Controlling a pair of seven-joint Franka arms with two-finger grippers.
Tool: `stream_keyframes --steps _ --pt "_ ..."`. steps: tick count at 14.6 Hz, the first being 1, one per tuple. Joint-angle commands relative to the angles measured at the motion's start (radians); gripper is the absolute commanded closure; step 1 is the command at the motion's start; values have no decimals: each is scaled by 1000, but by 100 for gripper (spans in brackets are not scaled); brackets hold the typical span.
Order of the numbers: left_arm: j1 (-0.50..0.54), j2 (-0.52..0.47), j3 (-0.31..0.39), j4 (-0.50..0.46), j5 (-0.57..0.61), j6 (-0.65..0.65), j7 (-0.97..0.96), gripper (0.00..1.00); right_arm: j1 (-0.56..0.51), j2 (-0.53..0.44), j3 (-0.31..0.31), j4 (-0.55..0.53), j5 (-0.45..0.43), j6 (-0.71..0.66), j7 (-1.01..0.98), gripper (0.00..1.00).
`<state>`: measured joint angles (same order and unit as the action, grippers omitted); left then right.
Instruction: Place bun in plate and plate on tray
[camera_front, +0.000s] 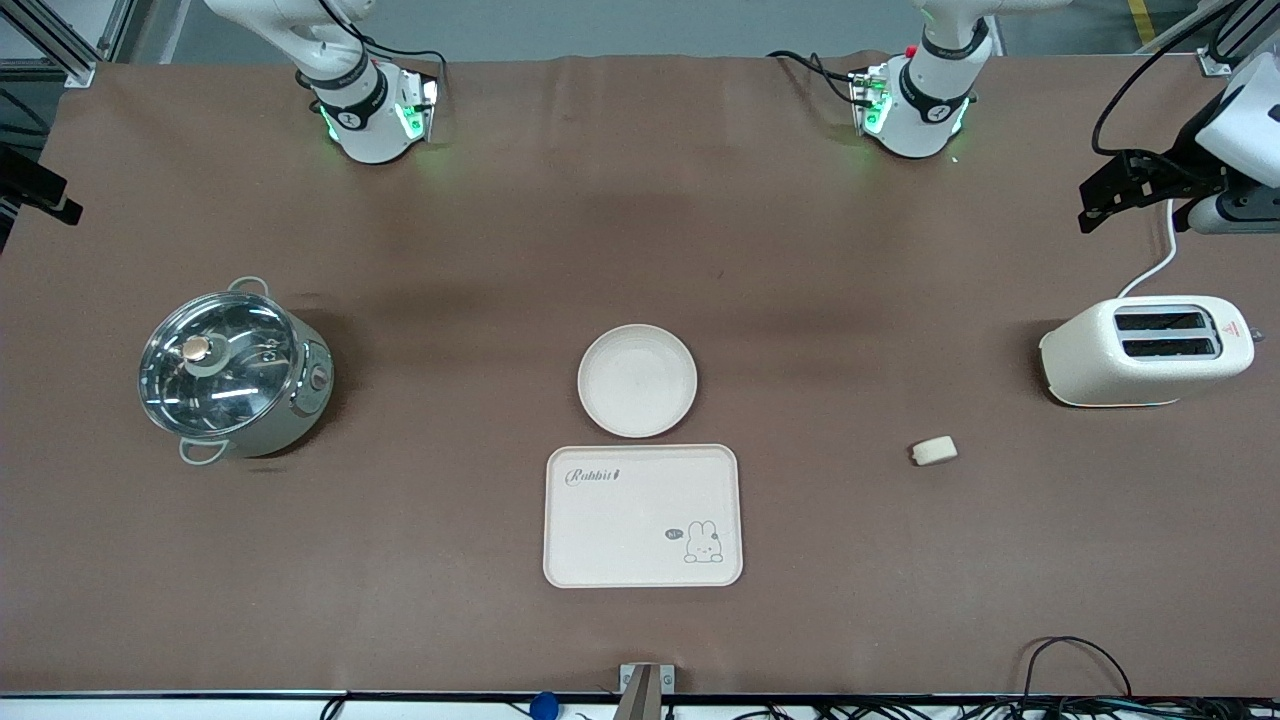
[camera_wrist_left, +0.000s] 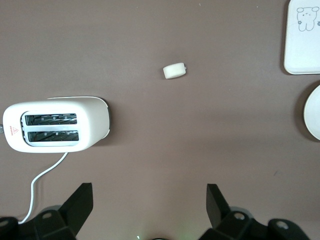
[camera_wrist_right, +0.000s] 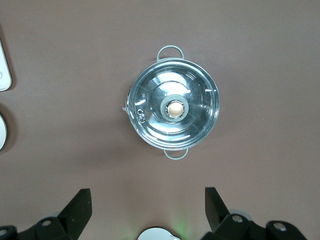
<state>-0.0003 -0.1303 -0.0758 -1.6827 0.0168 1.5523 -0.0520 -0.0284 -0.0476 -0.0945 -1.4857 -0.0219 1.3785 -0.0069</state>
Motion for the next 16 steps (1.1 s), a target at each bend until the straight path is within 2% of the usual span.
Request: stream_keyframes --steps 1,3,5,7,10,12,13,15,16 --pt "2 11 4 25 -1 -27 7 0 -7 -11 -1 -8 14 -4 -13 0" --pt "8 27 4 35 -1 -28 6 0 -8 -11 -2 -8 17 1 -13 0" --pt "8 89 4 86 24 -28 6 0 -16 -11 -7 -16 92 -3 -16 0" --pt "8 148 1 109 37 -24 0 0 -10 -8 -4 -48 122 19 -8 0" --pt "5 230 1 80 37 73 -60 0 31 14 1 -184 201 170 7 0" --pt "0 270 -4 25 37 182 -161 0 51 26 1 -338 305 346 7 0" --pt "-1 293 -4 8 37 234 -195 0 80 53 1 -376 347 396 7 0" --pt "3 369 -5 -11 37 320 -241 0 163 144 1 -393 402 457 45 0" --pt "3 402 -4 -24 37 374 -252 0 210 179 1 -392 421 494 129 0"
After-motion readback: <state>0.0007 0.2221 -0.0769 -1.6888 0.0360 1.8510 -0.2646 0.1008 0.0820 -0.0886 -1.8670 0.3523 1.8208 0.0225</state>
